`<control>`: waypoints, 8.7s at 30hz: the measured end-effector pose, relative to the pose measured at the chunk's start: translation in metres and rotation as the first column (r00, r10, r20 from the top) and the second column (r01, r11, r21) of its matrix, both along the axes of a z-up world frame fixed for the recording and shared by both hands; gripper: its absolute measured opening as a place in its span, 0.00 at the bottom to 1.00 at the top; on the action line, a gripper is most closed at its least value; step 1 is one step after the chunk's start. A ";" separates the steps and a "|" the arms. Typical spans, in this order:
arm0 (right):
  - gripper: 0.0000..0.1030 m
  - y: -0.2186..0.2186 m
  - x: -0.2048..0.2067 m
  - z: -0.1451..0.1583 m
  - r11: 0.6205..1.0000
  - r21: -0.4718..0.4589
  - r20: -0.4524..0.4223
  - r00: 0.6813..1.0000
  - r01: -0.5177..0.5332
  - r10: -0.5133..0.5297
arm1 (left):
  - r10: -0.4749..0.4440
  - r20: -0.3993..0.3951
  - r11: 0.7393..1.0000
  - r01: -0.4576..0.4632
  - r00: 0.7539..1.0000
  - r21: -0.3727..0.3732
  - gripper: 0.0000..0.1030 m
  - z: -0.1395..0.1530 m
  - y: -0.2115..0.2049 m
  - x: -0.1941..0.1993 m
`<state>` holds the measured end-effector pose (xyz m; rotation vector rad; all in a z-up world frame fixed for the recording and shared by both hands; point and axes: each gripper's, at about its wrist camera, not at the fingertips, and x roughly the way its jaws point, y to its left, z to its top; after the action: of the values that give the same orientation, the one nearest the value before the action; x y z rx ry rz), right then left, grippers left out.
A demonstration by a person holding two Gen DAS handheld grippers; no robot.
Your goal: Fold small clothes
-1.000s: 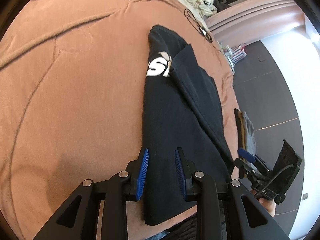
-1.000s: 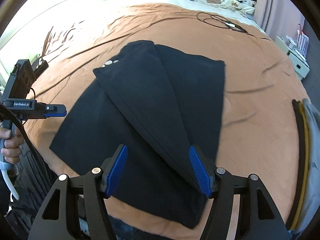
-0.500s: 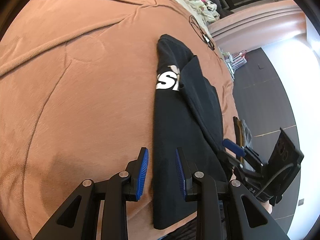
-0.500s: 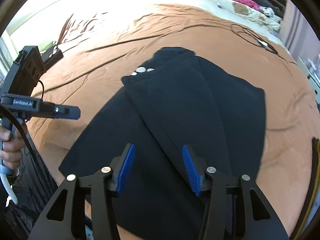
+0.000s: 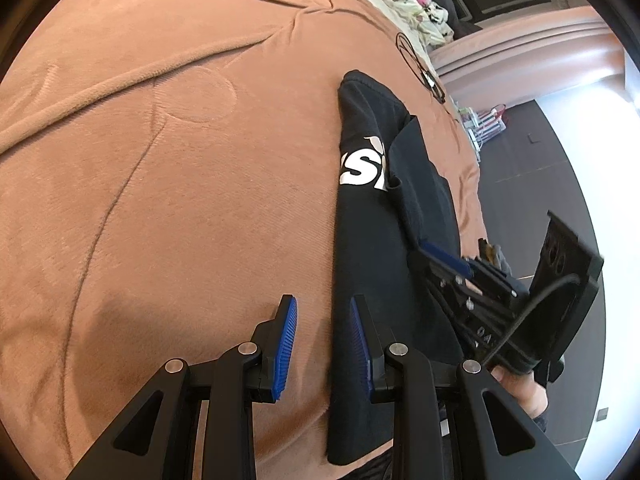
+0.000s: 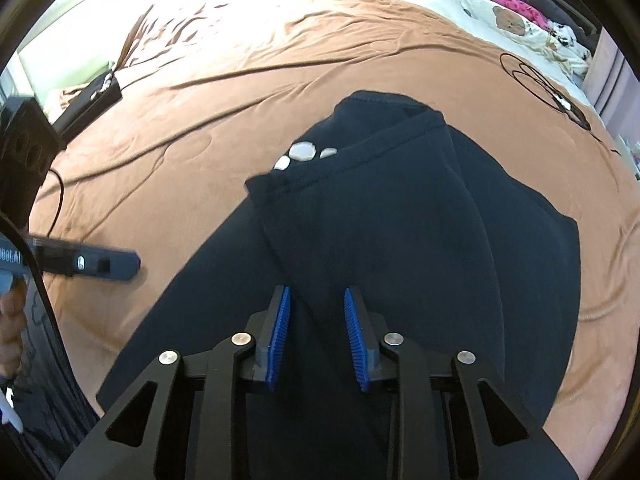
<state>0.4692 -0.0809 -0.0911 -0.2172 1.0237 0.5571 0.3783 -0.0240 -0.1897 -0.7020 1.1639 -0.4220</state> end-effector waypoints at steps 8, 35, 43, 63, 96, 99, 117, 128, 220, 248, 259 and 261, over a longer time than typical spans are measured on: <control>0.00 -0.010 0.009 0.005 0.999 0.041 0.028 0.999 0.017 -0.018 | -0.005 0.004 1.000 0.005 1.000 0.018 0.27 0.006 -0.007 0.011; 0.00 -0.188 0.039 -0.003 0.830 0.308 -0.022 0.875 0.466 -0.483 | -0.085 0.016 0.971 0.079 0.996 0.226 0.54 0.016 -0.064 0.090; 0.00 -0.202 0.062 -0.026 0.801 0.320 -0.061 0.854 0.507 -0.516 | -0.076 0.008 0.957 0.071 0.997 0.281 0.54 0.004 -0.065 0.103; 0.65 -0.109 0.000 0.040 0.953 0.256 0.143 0.969 0.161 -0.202 | -0.086 0.033 0.957 0.073 0.996 0.280 0.46 0.024 -0.058 0.096; 0.00 -0.024 0.031 0.015 0.997 0.078 -0.001 1.000 -0.014 0.014 | -0.037 -0.013 0.980 0.039 0.999 0.194 0.27 -0.005 -0.053 0.081; 0.00 -0.043 0.032 0.022 0.990 0.140 0.007 0.999 0.033 -0.034 | -0.044 -0.006 0.981 0.044 0.999 0.191 0.27 0.000 -0.055 0.082; 0.00 -0.160 0.043 0.011 0.876 0.328 -0.055 0.933 0.353 -0.355 | -0.042 0.069 0.975 0.026 0.997 0.221 0.28 0.027 -0.056 0.097; 0.48 -0.178 0.047 -0.004 0.824 0.349 -0.188 0.895 0.445 -0.404 | -0.047 0.072 0.966 0.027 0.996 0.259 0.28 0.028 -0.058 0.110; 0.10 -0.238 -0.067 0.069 0.833 0.479 0.070 0.934 0.275 -0.349 | -0.078 0.353 0.991 0.111 0.933 -0.075 0.08 0.140 -0.043 0.130; 0.10 -0.211 -0.201 0.141 0.855 0.498 0.269 0.913 0.141 -0.307 | 0.007 0.539 0.991 0.068 0.843 -0.119 0.08 0.254 0.021 0.015; 0.10 -0.187 -0.212 0.150 0.869 0.489 0.307 0.918 0.073 -0.250 | 0.070 0.580 0.992 0.003 0.811 -0.125 0.08 0.286 0.068 -0.033; 0.10 -0.183 -0.212 0.152 0.872 0.486 0.312 0.920 0.059 -0.236 | 0.081 0.587 0.992 -0.010 0.806 -0.122 0.08 0.290 0.077 -0.041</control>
<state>0.2570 -0.2636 0.0605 0.1886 0.5145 0.5802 0.3375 0.0528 0.1006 -0.6293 0.5280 -0.6187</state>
